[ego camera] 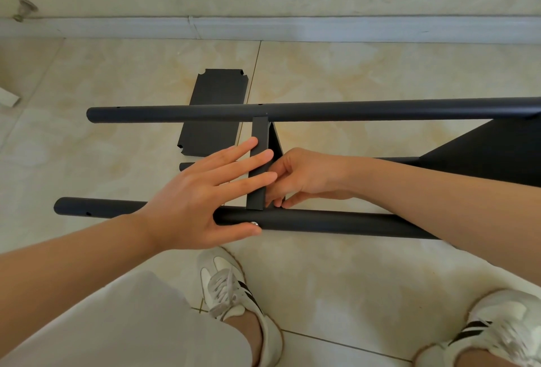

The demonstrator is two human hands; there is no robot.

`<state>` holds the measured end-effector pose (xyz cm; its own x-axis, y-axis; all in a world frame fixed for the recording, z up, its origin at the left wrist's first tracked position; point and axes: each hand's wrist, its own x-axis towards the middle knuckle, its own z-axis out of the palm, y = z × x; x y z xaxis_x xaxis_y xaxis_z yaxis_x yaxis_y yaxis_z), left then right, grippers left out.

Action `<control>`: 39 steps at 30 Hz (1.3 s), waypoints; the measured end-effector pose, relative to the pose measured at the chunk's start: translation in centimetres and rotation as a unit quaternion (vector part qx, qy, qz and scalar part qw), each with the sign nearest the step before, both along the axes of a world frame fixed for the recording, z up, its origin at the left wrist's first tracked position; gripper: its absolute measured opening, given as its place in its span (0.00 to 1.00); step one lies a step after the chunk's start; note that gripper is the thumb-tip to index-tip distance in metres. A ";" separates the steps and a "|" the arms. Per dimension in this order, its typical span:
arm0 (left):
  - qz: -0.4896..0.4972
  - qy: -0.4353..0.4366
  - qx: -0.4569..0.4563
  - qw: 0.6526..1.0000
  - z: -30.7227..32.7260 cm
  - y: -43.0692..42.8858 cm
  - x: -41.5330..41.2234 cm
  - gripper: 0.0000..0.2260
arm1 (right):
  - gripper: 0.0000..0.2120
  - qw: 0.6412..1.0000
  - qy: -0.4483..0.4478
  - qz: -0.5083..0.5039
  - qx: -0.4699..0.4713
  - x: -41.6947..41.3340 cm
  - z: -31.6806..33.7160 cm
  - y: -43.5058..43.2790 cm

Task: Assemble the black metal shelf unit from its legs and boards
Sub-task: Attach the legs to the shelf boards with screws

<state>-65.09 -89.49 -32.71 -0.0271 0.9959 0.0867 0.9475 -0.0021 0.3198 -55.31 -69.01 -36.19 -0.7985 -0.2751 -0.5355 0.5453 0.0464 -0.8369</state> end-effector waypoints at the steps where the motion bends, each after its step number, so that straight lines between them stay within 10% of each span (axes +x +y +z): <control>1: 0.000 0.001 0.000 1.000 0.0 0.0 0.0 0.30 | 0.07 1.000 -0.002 0.000 -0.001 0.0 0.0 0.0; 39: 0.001 0.002 0.000 1.000 0.2 -0.1 0.0 0.30 | 0.06 0.992 -0.093 0.074 -0.047 -1.1 -0.6 0.8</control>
